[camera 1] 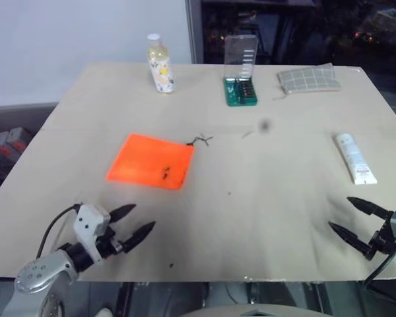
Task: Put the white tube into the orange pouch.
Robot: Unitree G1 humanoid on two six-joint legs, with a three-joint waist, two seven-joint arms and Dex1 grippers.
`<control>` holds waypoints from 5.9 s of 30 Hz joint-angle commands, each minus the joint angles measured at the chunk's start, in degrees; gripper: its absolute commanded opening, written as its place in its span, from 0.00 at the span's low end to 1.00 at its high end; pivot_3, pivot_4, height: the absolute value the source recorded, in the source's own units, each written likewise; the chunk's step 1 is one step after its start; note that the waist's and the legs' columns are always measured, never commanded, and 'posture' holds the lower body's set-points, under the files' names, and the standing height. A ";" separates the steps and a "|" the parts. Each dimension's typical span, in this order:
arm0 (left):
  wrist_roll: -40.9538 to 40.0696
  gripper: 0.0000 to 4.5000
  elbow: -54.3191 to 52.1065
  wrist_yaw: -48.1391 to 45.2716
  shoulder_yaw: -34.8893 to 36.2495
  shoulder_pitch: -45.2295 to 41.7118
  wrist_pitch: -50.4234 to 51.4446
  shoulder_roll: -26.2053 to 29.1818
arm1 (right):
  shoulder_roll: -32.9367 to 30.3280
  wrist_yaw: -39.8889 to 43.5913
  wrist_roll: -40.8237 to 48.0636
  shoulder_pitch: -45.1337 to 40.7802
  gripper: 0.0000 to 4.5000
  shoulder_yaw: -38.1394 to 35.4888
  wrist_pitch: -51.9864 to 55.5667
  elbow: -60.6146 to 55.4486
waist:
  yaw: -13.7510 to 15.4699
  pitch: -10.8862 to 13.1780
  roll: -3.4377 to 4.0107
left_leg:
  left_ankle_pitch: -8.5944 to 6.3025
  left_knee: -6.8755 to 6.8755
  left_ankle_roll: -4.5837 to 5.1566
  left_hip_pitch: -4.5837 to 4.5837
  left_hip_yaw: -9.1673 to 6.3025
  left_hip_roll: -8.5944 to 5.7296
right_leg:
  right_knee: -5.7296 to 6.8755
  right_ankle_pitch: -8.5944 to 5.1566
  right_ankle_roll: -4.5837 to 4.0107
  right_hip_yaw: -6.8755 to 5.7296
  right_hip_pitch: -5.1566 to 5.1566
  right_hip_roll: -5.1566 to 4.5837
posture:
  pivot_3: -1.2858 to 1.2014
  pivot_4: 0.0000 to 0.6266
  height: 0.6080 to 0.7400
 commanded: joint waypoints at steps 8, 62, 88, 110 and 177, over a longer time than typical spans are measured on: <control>8.80 0.93 -10.85 16.34 -12.76 -21.79 17.82 2.29 | 0.72 -1.90 0.25 -1.27 1.00 1.64 1.38 -5.27 | 1.07 0.07 0.01 | 0.01 0.17 -0.01 -0.01 -0.09 -0.01 | 0.07 0.12 0.21 -0.03 0.06 0.28 | 0.52 0.24 1.00; 16.82 0.00 -14.66 15.39 -15.29 -36.24 28.67 -0.77 | 8.43 -10.26 -1.76 -6.26 1.00 15.23 3.72 -13.11 | 1.22 0.35 -0.06 | 0.01 0.19 -0.04 -0.22 -0.48 -0.11 | 0.16 0.14 0.24 0.00 -0.17 0.20 | 0.52 0.24 1.00; 2.44 0.00 10.85 -7.82 -8.91 -40.89 16.63 8.09 | 16.16 -44.27 -12.25 -10.53 1.00 6.36 17.35 -2.05 | 1.16 0.35 -0.24 | 0.02 0.20 -0.06 -0.11 -0.39 -0.11 | 0.20 0.14 0.25 -0.02 -0.15 0.66 | 0.52 0.24 1.00; 2.42 0.00 8.39 -6.58 -9.91 -39.90 15.37 7.54 | 6.50 -47.01 -22.57 -16.07 1.00 3.31 3.41 0.12 | -0.23 0.55 0.00 | 0.02 0.16 -0.04 -0.15 -0.35 -0.13 | 0.24 0.14 0.28 0.05 -0.22 0.67 | 0.52 0.24 1.00; -2.52 0.00 4.09 -3.93 -13.04 -39.99 19.36 3.31 | 0.73 -14.27 6.31 -45.16 0.11 36.42 66.06 -26.07 | -0.14 0.93 -0.17 | 0.13 0.65 -0.22 -1.17 -0.52 -0.13 | 0.45 0.29 0.50 -0.08 -1.11 0.65 | 0.52 0.24 1.00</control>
